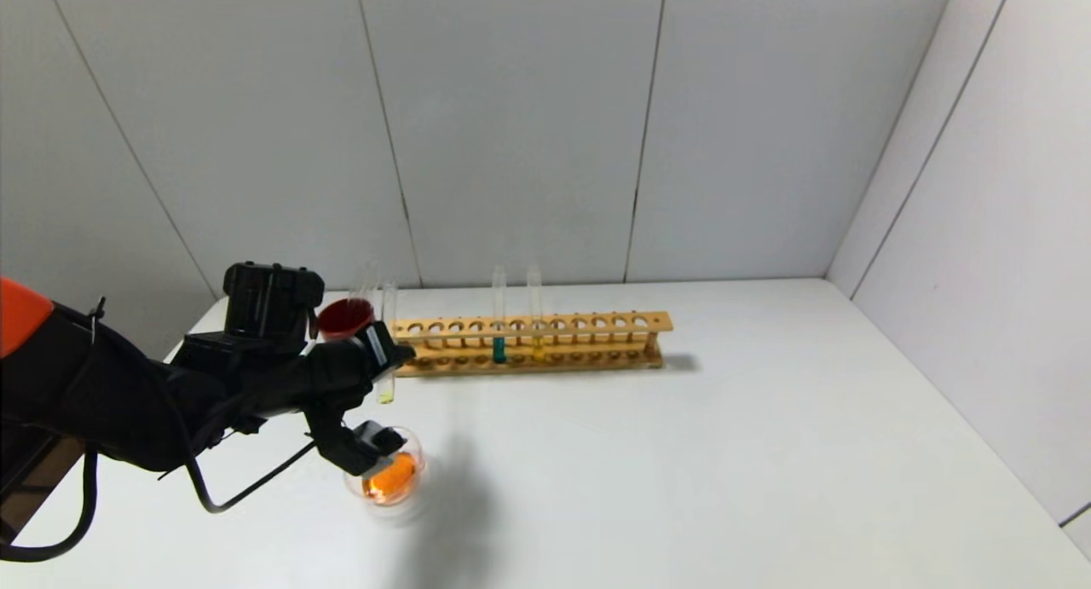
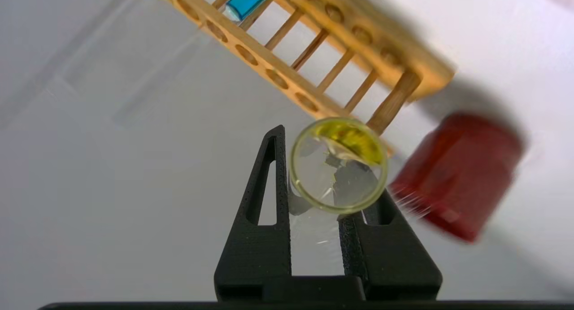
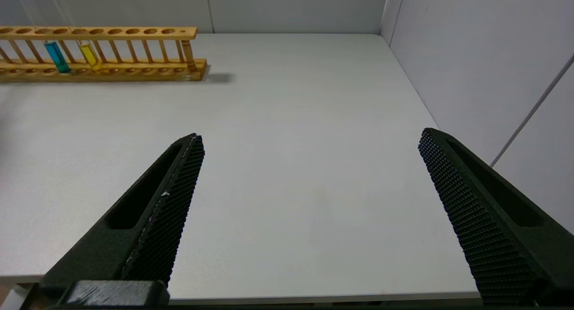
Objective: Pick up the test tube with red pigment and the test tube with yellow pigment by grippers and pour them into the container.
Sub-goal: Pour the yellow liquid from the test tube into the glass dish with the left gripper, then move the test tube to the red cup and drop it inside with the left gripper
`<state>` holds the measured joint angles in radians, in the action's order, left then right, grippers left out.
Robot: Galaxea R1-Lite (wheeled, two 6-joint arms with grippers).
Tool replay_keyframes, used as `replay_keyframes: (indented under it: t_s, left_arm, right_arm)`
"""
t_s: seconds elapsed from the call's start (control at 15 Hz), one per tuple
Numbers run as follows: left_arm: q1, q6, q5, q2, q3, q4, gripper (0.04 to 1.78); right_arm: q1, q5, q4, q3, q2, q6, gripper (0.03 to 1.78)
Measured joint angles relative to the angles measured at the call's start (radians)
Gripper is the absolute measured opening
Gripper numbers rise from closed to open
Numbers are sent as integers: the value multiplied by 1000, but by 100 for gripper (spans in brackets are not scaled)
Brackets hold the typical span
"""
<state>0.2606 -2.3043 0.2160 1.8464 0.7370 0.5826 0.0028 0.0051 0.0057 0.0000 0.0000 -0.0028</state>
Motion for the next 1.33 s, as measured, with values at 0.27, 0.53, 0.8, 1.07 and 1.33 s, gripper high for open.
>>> replay_keyframes:
  t_s: [0.27,0.53,0.8,1.07,1.33]
  left_arm:
    - [39,452,-112,-62,0,0,34]
    - [45,898,-290,-162,-21,-19,34]
    - [41,1323,-305,-221,-11,-67,34]
    - [-8,1695,-237,-264,213,-285,34]
    - [-175,1981,65,-300,359,-470,34]
  right_arm:
    - [0,-1,0,0,0,0,175]
    - [-1,0,0,0,0,0,175]
    - [-1,0,0,0,0,0,175]
    - [0,0,0,0,0,0,175]
    - [-1,-1,0,0,0,0,175]
